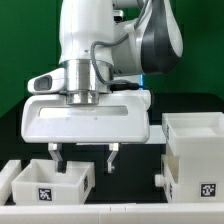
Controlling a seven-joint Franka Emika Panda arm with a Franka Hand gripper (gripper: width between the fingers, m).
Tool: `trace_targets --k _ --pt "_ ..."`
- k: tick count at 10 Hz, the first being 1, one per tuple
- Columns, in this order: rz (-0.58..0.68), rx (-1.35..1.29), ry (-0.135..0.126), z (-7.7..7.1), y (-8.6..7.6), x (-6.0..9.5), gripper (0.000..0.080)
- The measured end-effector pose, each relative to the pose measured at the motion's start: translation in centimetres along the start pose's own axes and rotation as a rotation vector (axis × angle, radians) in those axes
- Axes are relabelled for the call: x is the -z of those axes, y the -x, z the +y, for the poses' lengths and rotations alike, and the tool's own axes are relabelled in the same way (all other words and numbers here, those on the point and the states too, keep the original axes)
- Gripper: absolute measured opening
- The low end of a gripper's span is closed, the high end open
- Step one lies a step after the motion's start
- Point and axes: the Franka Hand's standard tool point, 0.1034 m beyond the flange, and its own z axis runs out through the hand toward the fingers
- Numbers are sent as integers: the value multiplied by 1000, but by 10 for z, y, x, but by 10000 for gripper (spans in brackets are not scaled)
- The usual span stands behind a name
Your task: Assemble drawer
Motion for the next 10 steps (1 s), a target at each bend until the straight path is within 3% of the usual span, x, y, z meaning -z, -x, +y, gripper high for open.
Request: trace_targets --k 2,6,8,10 --pt "-112 -46 -36 -2 5 10 647" --pt "-231 -116 -83 -4 6 10 649" --pt "-230 -112 -83 -5 6 10 649" --pt "-231 -26 -76 -17 0 10 649"
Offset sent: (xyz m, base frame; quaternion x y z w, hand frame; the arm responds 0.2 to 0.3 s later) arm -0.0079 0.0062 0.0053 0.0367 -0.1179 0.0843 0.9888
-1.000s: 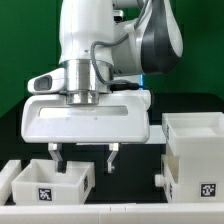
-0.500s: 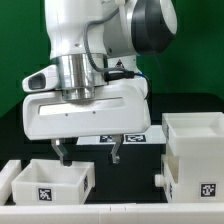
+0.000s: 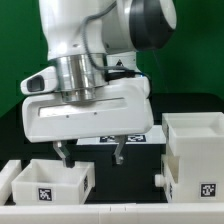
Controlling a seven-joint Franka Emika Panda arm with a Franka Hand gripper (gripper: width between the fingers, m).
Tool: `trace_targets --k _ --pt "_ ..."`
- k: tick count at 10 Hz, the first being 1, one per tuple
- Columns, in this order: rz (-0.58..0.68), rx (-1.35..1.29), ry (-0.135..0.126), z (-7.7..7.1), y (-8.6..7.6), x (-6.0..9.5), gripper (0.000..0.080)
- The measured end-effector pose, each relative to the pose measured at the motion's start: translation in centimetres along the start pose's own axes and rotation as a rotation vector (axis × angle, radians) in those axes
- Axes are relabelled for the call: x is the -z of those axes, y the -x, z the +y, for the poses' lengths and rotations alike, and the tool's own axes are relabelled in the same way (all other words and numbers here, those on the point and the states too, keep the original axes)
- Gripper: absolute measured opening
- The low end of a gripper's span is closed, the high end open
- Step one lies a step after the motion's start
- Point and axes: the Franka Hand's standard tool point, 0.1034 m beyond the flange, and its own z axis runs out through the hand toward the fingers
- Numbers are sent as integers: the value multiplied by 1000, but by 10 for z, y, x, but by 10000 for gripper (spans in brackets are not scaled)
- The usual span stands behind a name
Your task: Assemble drawer
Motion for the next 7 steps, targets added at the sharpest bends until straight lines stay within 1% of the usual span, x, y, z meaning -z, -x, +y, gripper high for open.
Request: trace_targets --k 1,2,3,4,7 --pt "21 17 14 -4 4 -8 649" --pt "21 30 25 8 13 -21 649" --pt "36 26 37 18 16 -28 649" --pt "31 28 34 16 16 -29 649" --pt "29 26 35 17 17 -29 649"
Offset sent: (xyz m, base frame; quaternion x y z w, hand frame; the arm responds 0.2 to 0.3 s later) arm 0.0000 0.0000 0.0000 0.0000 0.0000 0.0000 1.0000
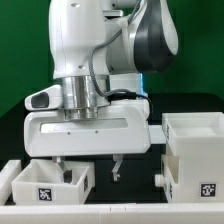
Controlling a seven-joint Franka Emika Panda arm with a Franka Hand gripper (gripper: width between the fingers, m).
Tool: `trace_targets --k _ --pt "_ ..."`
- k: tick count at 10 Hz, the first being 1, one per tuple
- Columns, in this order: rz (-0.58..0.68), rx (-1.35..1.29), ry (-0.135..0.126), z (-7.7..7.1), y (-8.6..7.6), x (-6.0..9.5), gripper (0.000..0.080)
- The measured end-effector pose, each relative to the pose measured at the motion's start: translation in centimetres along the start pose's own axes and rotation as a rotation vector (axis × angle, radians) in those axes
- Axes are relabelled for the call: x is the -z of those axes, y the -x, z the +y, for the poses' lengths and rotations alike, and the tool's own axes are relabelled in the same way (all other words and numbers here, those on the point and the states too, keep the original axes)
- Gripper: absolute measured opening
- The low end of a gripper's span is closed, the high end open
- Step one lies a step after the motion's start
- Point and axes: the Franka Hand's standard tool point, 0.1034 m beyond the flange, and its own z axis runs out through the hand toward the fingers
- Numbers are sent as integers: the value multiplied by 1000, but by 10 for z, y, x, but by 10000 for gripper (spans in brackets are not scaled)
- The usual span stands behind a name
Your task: Assemble drawer
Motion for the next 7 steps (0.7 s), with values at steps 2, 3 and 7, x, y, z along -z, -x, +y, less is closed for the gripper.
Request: trace_targets --k 2,3,7 --pt "-28 -36 2 10 -8 3 649" --pt "-14 -32 4 11 -11 4 649" --pt "-19 -32 4 10 -9 3 220"
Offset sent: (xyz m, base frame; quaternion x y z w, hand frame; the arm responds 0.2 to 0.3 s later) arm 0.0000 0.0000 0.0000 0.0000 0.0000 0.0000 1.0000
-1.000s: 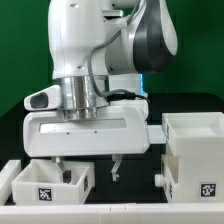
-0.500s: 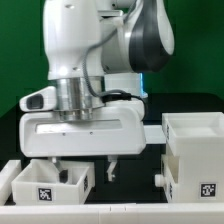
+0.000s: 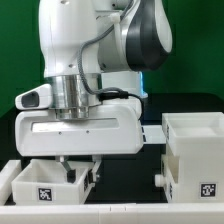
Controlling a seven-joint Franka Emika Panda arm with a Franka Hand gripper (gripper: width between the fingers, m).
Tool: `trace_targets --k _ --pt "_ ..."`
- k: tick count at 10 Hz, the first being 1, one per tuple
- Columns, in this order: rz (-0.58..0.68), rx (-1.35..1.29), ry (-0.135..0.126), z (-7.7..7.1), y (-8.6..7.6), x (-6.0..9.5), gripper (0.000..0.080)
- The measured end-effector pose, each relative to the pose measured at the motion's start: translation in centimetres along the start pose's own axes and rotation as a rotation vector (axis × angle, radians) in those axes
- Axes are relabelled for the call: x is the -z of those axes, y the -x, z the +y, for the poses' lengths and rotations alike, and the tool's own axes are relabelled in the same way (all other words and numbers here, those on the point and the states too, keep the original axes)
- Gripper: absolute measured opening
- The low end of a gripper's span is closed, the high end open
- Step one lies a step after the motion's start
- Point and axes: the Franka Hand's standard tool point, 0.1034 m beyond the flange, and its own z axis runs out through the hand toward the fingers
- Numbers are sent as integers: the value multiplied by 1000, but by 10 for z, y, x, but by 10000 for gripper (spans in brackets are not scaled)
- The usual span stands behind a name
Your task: Assemble drawer
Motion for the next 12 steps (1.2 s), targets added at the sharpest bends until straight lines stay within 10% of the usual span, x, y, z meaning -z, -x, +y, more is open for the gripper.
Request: trace_targets --k 3,12 --pt "3 0 1 0 -1 1 40" --pt "56 233 12 -1 -9 30 39"
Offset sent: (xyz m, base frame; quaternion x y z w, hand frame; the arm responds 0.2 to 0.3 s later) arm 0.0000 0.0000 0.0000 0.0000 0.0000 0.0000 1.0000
